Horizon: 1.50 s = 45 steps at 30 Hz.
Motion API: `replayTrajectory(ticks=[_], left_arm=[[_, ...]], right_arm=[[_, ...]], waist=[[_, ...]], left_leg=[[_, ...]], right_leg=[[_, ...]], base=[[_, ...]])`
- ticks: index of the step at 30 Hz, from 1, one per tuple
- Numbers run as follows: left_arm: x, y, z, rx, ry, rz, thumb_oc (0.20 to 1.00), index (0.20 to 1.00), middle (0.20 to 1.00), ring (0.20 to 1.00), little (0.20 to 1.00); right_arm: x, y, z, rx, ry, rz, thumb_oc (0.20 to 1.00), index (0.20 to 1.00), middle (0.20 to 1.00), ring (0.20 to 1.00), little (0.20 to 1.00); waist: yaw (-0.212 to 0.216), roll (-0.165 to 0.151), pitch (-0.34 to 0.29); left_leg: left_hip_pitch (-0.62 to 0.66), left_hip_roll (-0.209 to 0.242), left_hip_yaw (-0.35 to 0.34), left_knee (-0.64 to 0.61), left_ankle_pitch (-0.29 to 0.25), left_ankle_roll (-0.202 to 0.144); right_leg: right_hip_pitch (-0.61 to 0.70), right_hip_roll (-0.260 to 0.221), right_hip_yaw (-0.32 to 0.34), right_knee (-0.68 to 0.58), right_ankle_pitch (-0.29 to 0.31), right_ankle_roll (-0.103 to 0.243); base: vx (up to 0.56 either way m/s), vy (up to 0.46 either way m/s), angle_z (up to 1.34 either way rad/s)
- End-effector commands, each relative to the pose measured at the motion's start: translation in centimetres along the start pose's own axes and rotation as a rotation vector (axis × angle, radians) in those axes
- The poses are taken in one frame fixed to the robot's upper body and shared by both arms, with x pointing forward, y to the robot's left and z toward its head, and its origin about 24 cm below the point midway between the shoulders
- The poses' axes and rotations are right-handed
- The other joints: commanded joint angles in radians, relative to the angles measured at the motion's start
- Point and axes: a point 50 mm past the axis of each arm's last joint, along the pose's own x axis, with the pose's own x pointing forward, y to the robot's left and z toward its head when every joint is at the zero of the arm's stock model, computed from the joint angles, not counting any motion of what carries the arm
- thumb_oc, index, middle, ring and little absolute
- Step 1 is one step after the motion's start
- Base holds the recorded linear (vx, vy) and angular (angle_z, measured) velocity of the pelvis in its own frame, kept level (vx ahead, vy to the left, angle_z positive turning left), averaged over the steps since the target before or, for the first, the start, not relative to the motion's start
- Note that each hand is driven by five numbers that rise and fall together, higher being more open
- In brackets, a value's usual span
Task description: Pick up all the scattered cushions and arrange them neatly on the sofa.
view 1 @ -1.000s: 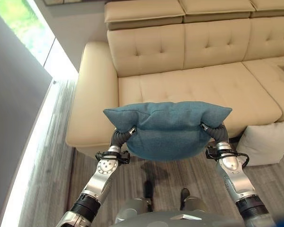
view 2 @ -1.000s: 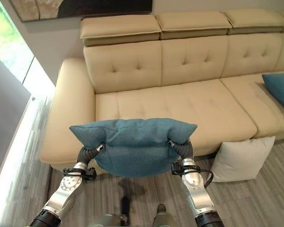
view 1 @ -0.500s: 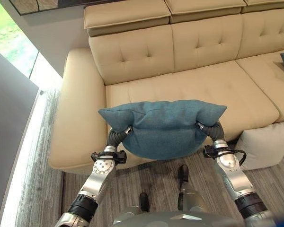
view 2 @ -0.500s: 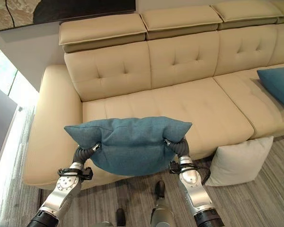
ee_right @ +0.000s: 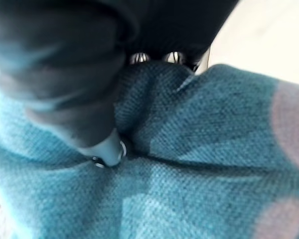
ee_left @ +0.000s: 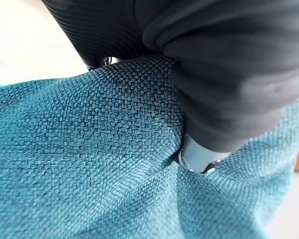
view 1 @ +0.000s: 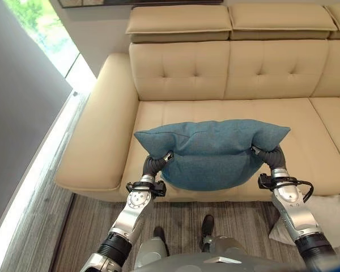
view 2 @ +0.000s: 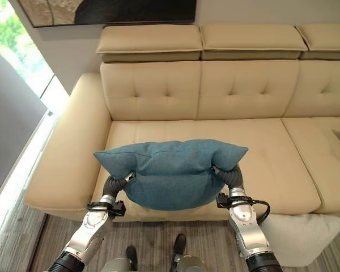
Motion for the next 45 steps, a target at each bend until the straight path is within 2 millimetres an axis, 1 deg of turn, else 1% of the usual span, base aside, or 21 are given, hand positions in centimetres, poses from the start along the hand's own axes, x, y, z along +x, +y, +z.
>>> replayTrajectory(ticks=[1,3,6,7,8,10,11,12,13,14,16,19,20,21,26,30,36,40,43,44,45], left_arm=[[0.7,-1.5,4.1,0.000,-0.208,-0.114,0.200,0.200,0.200,0.200,0.200],[0.5,-1.4,4.0,-0.003,-0.207,-0.103,0.200,0.200,0.200,0.200,0.200],[0.2,-1.1,3.7,-0.006,-0.198,-0.093,0.200,0.200,0.200,0.200,0.200],[0.1,-0.9,3.7,-0.003,-0.198,-0.093,0.200,0.200,0.200,0.200,0.200],[-0.1,-0.5,3.9,0.013,-0.208,-0.084,0.200,0.200,0.200,0.200,0.200],[0.0,-0.4,4.1,0.015,-0.214,-0.083,0.200,0.200,0.200,0.200,0.200],[0.0,-0.3,4.3,0.017,-0.221,-0.079,0.200,0.200,0.200,0.200,0.200],[0.1,-0.1,4.8,0.026,-0.241,-0.074,0.200,0.200,0.200,0.200,0.200],[0.2,0.1,5.0,0.041,-0.250,-0.074,0.200,0.200,0.200,0.200,0.200],[0.3,0.1,5.1,0.048,-0.256,-0.073,0.200,0.200,0.200,0.200,0.200],[0.4,0.1,5.2,0.051,-0.266,-0.073,0.200,0.200,0.200,0.200,0.200],[0.3,0.2,5.4,0.055,-0.274,-0.076,0.200,0.200,0.200,0.200,0.200],[0.2,0.2,5.2,0.051,-0.268,-0.067,0.200,0.200,0.200,0.200,0.200],[0.2,0.2,5.2,0.051,-0.267,-0.067,0.200,0.200,0.200,0.200,0.200],[0.7,-0.4,5.8,0.046,-0.295,-0.078,0.200,0.200,0.200,0.200,0.200],[1.5,-0.7,6.9,0.049,-0.335,-0.060,0.200,0.200,0.200,0.200,0.200],[3.3,-1.5,9.8,0.032,-0.427,-0.028,0.200,0.200,0.200,0.200,0.200],[5.3,-3.0,13.9,0.001,-0.548,-0.014,0.200,0.200,0.200,0.200,0.200],[7.3,-4.0,18.5,0.065,-0.672,0.011,0.200,0.200,0.200,0.200,0.200],[7.6,-4.2,19.5,0.073,-0.699,0.020,0.200,0.200,0.200,0.200,0.200],[7.6,-4.2,19.7,0.072,-0.702,0.020,0.200,0.200,0.200,0.200,0.200]], right_arm=[[0.6,1.0,3.8,0.102,-0.199,0.022,0.200,0.200,0.200,0.200,0.200],[0.5,1.3,3.9,0.106,-0.202,0.019,0.200,0.200,0.200,0.200,0.200],[0.4,1.7,3.7,0.105,-0.194,0.035,0.200,0.200,0.200,0.200,0.200],[0.4,1.7,3.7,0.105,-0.193,0.035,0.200,0.200,0.200,0.200,0.200],[0.6,2.4,4.0,0.104,-0.205,0.060,0.200,0.200,0.200,0.200,0.200],[0.6,2.7,4.2,0.106,-0.212,0.070,0.200,0.200,0.200,0.200,0.200],[0.7,2.8,4.3,0.105,-0.218,0.074,0.200,0.200,0.200,0.200,0.200],[1.0,3.2,4.8,0.098,-0.235,0.093,0.200,0.200,0.200,0.200,0.200],[1.0,3.6,5.0,0.106,-0.244,0.108,0.200,0.200,0.200,0.200,0.200],[1.0,3.7,5.1,0.111,-0.246,0.113,0.200,0.200,0.200,0.200,0.200],[1.0,3.7,5.1,0.110,-0.248,0.114,0.200,0.200,0.200,0.200,0.200],[1.0,3.4,4.9,0.103,-0.239,0.103,0.200,0.200,0.200,0.200,0.200],[0.9,3.3,4.8,0.103,-0.239,0.096,0.200,0.200,0.200,0.200,0.200],[0.8,3.4,4.8,0.103,-0.239,0.096,0.200,0.200,0.200,0.200,0.200],[0.9,2.4,4.8,0.066,-0.247,0.060,0.200,0.200,0.200,0.200,0.200],[1.4,2.1,6.0,0.038,-0.293,0.046,0.200,0.200,0.200,0.200,0.200],[3.4,3.0,9.7,0.029,-0.427,0.057,0.200,0.200,0.200,0.200,0.200],[5.6,4.4,14.5,0.027,-0.583,0.037,0.200,0.200,0.200,0.200,0.200],[7.4,5.2,19.1,-0.026,-0.717,0.012,0.200,0.200,0.200,0.200,0.200],[7.7,5.2,20.2,-0.040,-0.747,0.000,0.200,0.200,0.200,0.200,0.200],[7.8,5.2,20.3,-0.040,-0.751,-0.001,0.200,0.200,0.200,0.200,0.200]], waist=[[-0.002,-0.019,-0.039],[0.011,-0.019,-0.036],[0.020,-0.005,-0.053],[0.022,-0.008,-0.063],[0.037,-0.013,-0.076],[0.040,-0.013,-0.076],[0.044,-0.009,-0.077],[0.042,-0.002,-0.071],[0.033,0.010,-0.060],[0.027,0.016,-0.057],[0.011,0.028,-0.053],[-0.004,0.019,-0.051],[-0.007,0.012,-0.048],[-0.007,0.012,-0.048],[-0.016,0.011,-0.083],[-0.019,0.013,-0.094],[-0.016,0.013,-0.085],[-0.005,0.013,-0.048],[0.002,0.019,-0.006],[0.003,0.021,0.002],[0.002,0.021,0.002]], left_leg=[[-0.041,-0.017,0.004,-0.027,0.043,0.015],[-0.072,-0.017,0.009,-0.033,0.054,0.014],[-0.024,-0.018,-0.015,-0.081,0.075,0.020],[-0.017,-0.022,-0.010,-0.075,0.074,0.022],[0.021,-0.040,0.016,-0.062,0.033,0.050],[0.035,-0.047,0.026,-0.059,0.019,0.060],[0.045,-0.050,0.036,-0.058,0.010,0.070],[0.081,-0.062,0.052,-0.066,-0.008,0.093],[0.106,-0.059,0.053,-0.082,-0.011,0.103],[0.118,-0.061,0.049,-0.090,-0.014,0.106],[0.153,-0.068,0.033,-0.118,-0.022,0.101],[0.174,-0.083,0.009,-0.132,-0.030,0.091],[0.184,-0.085,0.016,-0.133,-0.033,0.088],[0.185,-0.085,0.016,-0.133,-0.033,0.088],[0.199,-0.072,0.002,-0.146,-0.030,0.063],[0.230,-0.062,-0.009,-0.163,-0.030,0.046],[0.241,-0.049,-0.015,-0.174,-0.028,0.034],[0.186,-0.044,-0.030,-0.190,-0.006,0.027],[0.095,-0.042,-0.052,-0.191,0.021,0.025],[0.070,-0.043,-0.057,-0.191,0.029,0.024],[0.066,-0.043,-0.057,-0.190,0.030,0.024]], right_leg=[[0.090,-0.024,0.109,0.065,-0.144,0.132],[0.111,-0.017,0.119,0.068,-0.163,0.131],[0.139,-0.007,0.139,0.082,-0.185,0.138],[0.148,-0.016,0.144,0.091,-0.194,0.141],[0.154,-0.054,0.160,0.154,-0.212,0.159],[0.143,-0.069,0.164,0.191,-0.209,0.168],[0.121,-0.082,0.167,0.237,-0.197,0.178],[0.062,-0.115,0.178,0.354,-0.146,0.209],[-0.003,-0.113,0.204,0.452,-0.121,0.220],[-0.026,-0.112,0.213,0.472,-0.118,0.216],[-0.060,-0.106,0.214,0.391,-0.135,0.203],[-0.057,-0.091,0.243,0.232,-0.120,0.198],[-0.050,-0.097,0.238,0.214,-0.086,0.210],[-0.047,-0.097,0.238,0.211,-0.083,0.211],[0.023,-0.070,0.213,0.122,-0.090,0.191],[0.076,-0.058,0.183,0.082,-0.100,0.180],[0.096,-0.042,0.165,0.039,-0.098,0.172],[0.045,-0.033,0.163,0.017,-0.083,0.173],[-0.051,-0.032,0.174,0.025,-0.062,0.174],[-0.076,-0.032,0.176,0.030,-0.057,0.173],[-0.080,-0.032,0.176,0.031,-0.057,0.173]], base=[[0.16,0.013,0.04],[0.20,0.057,-0.14],[0.27,0.118,-0.15],[0.42,0.262,-0.15],[0.33,0.227,-0.16],[0.18,0.175,-0.43],[0.19,0.225,-0.67],[0.18,0.238,-0.76],[0.19,0.198,-0.55],[0.21,0.088,-0.35],[0.18,-0.014,0.01],[0.12,-0.093,0.03],[0.06,-0.062,0.19],[0.08,-0.127,0.45],[0.13,-0.137,0.31],[0.13,-0.085,0.05],[0.08,-0.052,0.10],[-0.07,-0.018,0.04],[-0.17,-0.014,0.09],[-0.12,-0.006,0.17],[-0.10,0.005,0.24]])
